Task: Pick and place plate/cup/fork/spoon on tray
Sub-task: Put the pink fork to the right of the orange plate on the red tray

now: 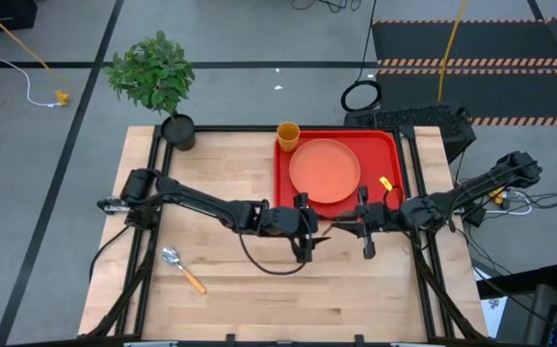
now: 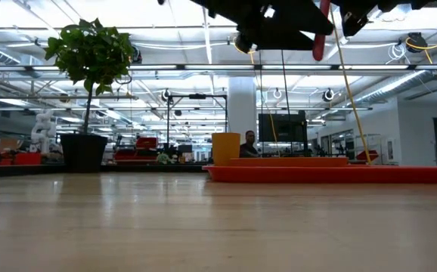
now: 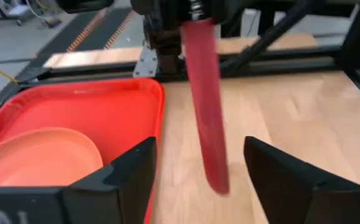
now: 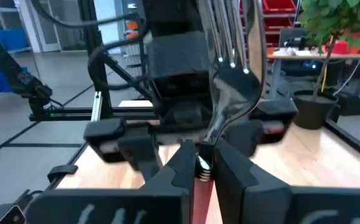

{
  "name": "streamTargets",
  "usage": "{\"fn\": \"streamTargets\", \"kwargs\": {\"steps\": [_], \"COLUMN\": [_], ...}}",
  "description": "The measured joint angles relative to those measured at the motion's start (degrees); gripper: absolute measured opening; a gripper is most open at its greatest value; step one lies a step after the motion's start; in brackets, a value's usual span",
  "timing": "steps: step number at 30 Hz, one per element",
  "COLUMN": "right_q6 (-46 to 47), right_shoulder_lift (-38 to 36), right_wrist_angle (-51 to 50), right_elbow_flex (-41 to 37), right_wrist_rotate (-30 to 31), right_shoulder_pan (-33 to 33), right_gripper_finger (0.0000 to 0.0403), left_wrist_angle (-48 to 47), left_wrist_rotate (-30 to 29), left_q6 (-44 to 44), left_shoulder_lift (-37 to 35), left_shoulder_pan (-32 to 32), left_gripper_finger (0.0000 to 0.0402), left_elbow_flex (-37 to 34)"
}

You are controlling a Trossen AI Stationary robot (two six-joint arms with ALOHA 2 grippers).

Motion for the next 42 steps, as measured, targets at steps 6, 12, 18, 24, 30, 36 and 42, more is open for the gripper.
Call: {"fn": "streamTargets", "kwargs": {"steps": [6,12,18,24,30,36,42], "right_q6": [-1.72,-1.6,1.58,3.67,0.85,-6.28,-12.7], "right_shoulder_lift": [0.02,0.03,0.18,3.58,13.31,22.51,25.19], "right_wrist_angle": [0.2,1.06,1.72,6.92,19.31,34.29,41.71], "right_elbow_flex": [0.0,0.0,0.0,0.0,0.04,-0.02,0.04], "right_wrist_rotate": [-0.03,2.45,8.43,18.54,29.96,35.36,40.8], "right_shoulder_pan": [0.02,0.0,0.01,1.33,1.92,1.97,2.39], "right_gripper_finger": [0.0022,0.0022,0.0033,0.0078,0.0136,0.0159,0.0155], "left_wrist_angle": [1.56,1.67,1.18,0.98,4.95,8.32,10.1], "left_wrist_rotate": [-0.23,-0.83,-4.16,-19.02,-28.01,-35.63,-40.27], "left_q6": [-2.39,-3.91,-1.3,4.59,7.28,11.2,14.52], "left_shoulder_lift": [0.77,0.75,0.75,0.75,1.18,4.55,7.02], "left_shoulder_pan": [0.81,1.74,2.75,2.4,2.42,2.28,1.48], "left_gripper_finger": [0.0238,0.0111,0.0029,0.003,0.003,0.003,0.003], "left_elbow_flex": [0.0,0.0,0.0,0.0,-0.02,0.0,-0.09]}}
